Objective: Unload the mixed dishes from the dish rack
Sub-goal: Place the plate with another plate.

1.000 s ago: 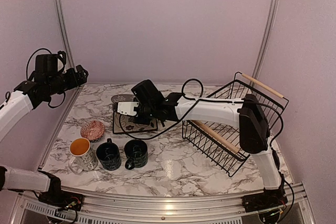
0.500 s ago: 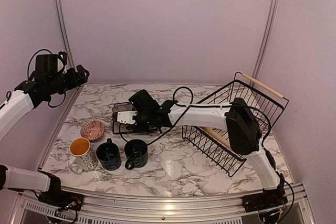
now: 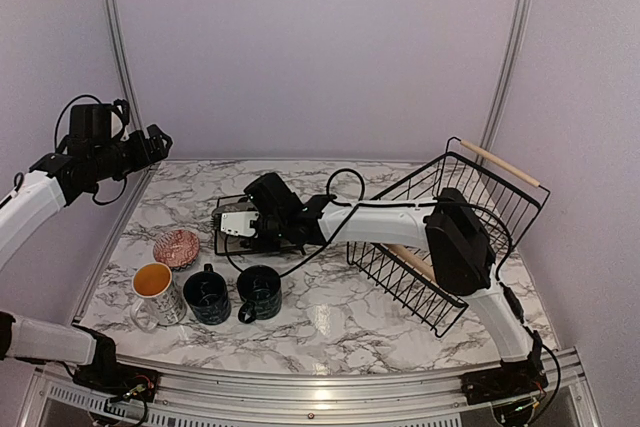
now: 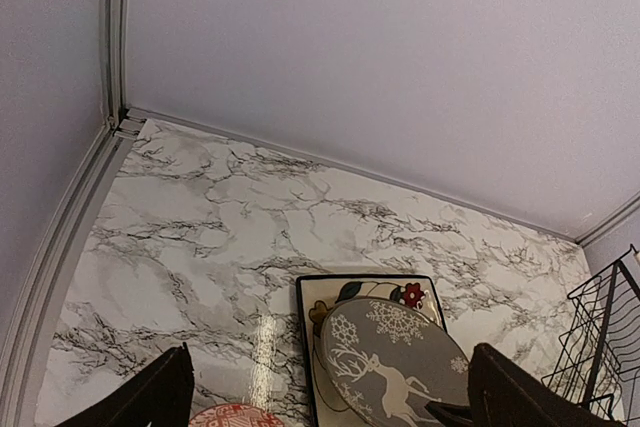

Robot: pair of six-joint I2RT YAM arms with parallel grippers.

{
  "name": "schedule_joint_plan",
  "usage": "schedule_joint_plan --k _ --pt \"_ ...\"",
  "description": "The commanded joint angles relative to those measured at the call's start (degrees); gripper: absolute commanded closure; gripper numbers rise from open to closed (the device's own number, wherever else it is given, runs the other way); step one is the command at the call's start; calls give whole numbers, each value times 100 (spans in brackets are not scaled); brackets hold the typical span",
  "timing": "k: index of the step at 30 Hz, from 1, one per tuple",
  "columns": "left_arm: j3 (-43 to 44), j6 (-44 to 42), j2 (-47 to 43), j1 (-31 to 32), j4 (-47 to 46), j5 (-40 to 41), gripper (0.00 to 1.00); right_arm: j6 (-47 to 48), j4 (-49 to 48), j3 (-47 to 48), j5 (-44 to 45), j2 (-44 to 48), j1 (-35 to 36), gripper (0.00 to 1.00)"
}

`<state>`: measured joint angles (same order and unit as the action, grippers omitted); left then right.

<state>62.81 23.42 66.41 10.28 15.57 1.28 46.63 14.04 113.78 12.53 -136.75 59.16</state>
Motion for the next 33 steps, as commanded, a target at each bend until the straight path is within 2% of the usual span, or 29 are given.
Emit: schedule_joint_plan --k 1,11,16,23,25,29,33 --pt "-58 27 73 -44 -116 -66 2 -135 -282 356 -231 -14 21 67" --pt "-49 32 117 -44 -107 -101 2 -346 350 366 -789 156 -101 47" --pt "-49 40 136 -44 -107 -101 2 -424 710 387 -1067 255 -200 33" --pt "-49 45 185 -53 -112 -101 2 -1062 1044 427 -1749 504 -405 21" --pt "-58 41 196 -53 -119 -225 2 -1351 1060 406 -1770 642 -450 18" --pt "-66 32 214 -53 -129 -255 2 -1795 1083 293 -1598 1022 -487 2" --pt "-96 9 182 -53 -177 -244 2 -2370 912 -25 -997 1628 -528 2"
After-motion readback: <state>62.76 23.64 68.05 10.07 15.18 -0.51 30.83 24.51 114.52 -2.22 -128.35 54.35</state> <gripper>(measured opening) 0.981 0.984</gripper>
